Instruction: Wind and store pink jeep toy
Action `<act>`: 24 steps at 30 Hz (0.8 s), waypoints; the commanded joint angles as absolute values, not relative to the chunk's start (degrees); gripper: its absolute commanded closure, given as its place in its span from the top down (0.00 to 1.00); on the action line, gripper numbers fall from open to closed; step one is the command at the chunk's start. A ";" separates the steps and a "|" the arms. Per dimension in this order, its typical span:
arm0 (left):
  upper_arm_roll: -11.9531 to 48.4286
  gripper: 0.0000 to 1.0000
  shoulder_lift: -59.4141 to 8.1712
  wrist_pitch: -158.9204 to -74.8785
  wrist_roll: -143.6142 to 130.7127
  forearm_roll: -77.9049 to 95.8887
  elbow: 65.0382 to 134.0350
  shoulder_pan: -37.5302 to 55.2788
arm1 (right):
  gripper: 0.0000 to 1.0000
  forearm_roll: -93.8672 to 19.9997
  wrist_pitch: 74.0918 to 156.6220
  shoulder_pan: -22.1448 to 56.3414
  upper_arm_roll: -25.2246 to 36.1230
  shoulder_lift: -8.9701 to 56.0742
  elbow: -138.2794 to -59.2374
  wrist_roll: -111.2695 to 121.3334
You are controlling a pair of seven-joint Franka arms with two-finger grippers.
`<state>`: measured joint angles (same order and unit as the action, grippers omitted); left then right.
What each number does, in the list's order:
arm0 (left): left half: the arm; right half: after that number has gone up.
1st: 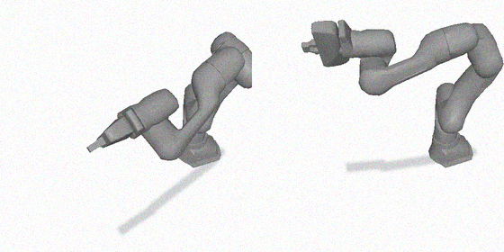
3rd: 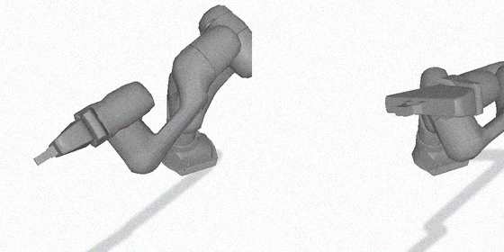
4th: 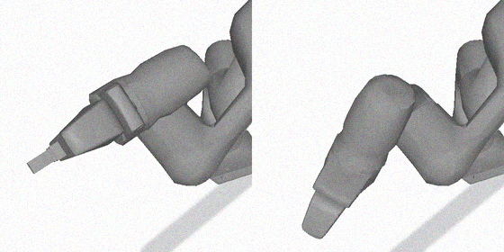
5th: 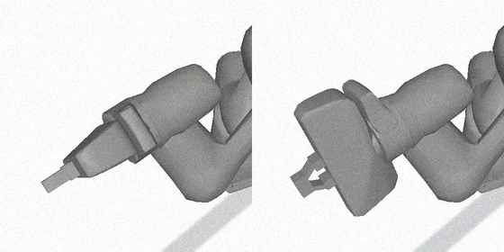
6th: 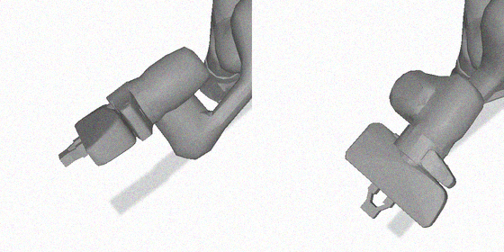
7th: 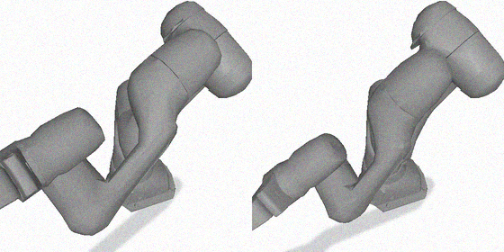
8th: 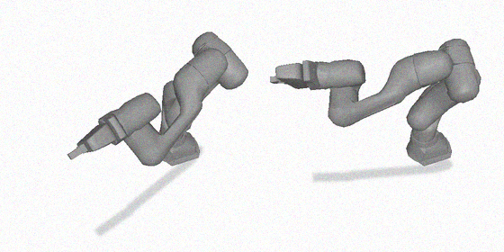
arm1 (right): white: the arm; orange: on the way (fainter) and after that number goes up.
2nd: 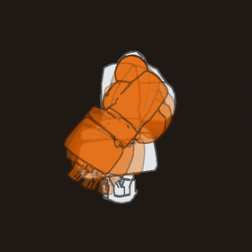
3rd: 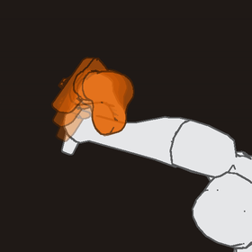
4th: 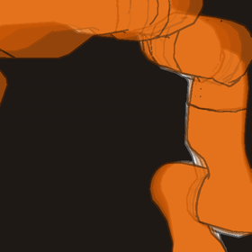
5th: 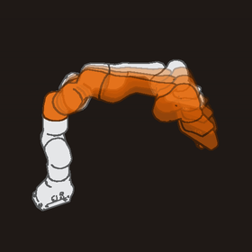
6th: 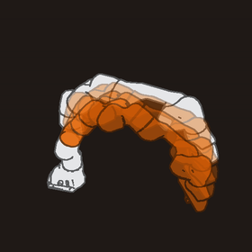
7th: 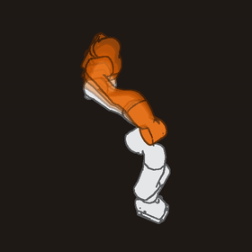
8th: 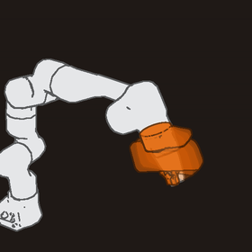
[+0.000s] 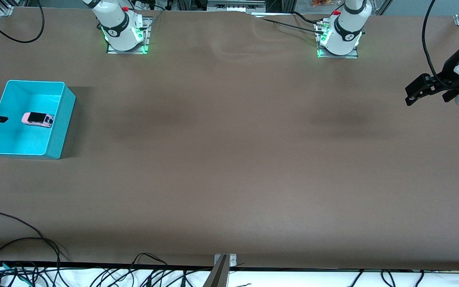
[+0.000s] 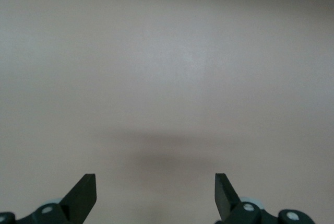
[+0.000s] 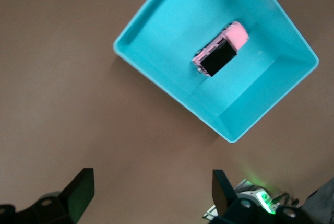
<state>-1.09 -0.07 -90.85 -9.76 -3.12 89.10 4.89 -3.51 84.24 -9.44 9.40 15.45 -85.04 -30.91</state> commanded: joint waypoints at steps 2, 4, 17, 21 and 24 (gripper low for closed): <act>-1.32 1.00 -1.32 -89.65 -8.44 -2.20 87.01 4.92 | 1.00 -1.32 86.48 -8.70 3.87 8.10 -90.69 -26.81; -1.32 1.00 -1.32 -89.65 -8.53 -2.20 86.92 4.83 | 1.00 -1.32 87.80 -7.56 2.82 6.16 -92.80 -26.81; -1.14 1.00 -1.23 -89.56 -8.53 -1.94 86.22 5.01 | 1.00 -1.32 96.94 -1.05 -0.61 -1.93 -102.04 -19.71; -1.23 1.00 -1.05 -89.47 -8.61 -1.49 86.13 4.92 | 1.00 -1.32 97.03 -1.05 -1.58 -2.37 -101.87 -12.67; -1.23 1.00 -1.14 -89.47 -8.53 -1.49 86.13 4.92 | 1.00 -1.58 97.03 -1.05 -1.76 -2.46 -101.43 -11.87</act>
<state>-0.99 -0.34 -90.85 -9.76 -3.12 88.16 4.91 -2.27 95.89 -0.93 -1.36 -0.74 -100.04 -16.57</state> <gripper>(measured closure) 0.000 0.000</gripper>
